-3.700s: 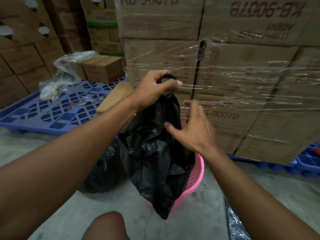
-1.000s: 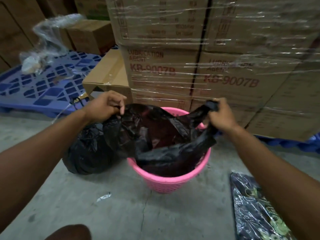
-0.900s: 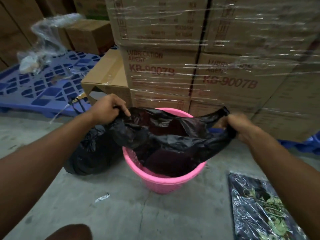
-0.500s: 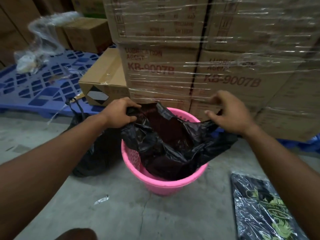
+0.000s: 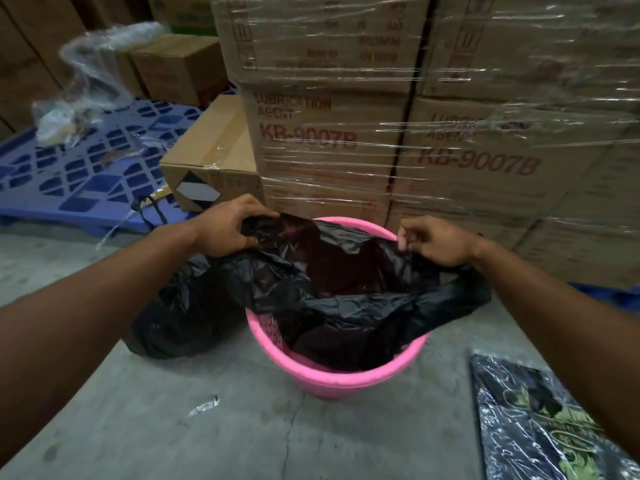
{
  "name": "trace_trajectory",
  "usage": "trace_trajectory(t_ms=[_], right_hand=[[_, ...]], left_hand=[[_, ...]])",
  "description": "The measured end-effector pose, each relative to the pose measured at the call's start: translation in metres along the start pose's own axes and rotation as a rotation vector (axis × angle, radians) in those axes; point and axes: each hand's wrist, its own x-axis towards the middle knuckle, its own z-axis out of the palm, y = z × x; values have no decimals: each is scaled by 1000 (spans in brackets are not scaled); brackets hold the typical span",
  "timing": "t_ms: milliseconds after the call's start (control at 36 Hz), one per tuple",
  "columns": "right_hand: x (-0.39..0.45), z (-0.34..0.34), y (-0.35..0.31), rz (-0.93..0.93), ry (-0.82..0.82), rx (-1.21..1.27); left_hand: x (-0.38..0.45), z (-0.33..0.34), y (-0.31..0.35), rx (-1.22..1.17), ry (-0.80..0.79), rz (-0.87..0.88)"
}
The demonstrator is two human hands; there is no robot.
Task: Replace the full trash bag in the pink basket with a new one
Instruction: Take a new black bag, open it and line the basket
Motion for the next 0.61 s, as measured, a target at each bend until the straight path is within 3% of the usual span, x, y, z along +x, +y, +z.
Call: trace_trajectory(t_ms=[194,306,528,611], right_hand=[[8,-5,23,162,153,6],[20,-2,18,250,144,0],[32,20,33,445,154,306],[19,29,41,531,179,421]], left_hand=[[24,2,0,-150,-149,-184],[49,5,9,-296,-198,-258],[59,36,-15,-350,42,-398],[39,53,-27,-473,-45,-469]])
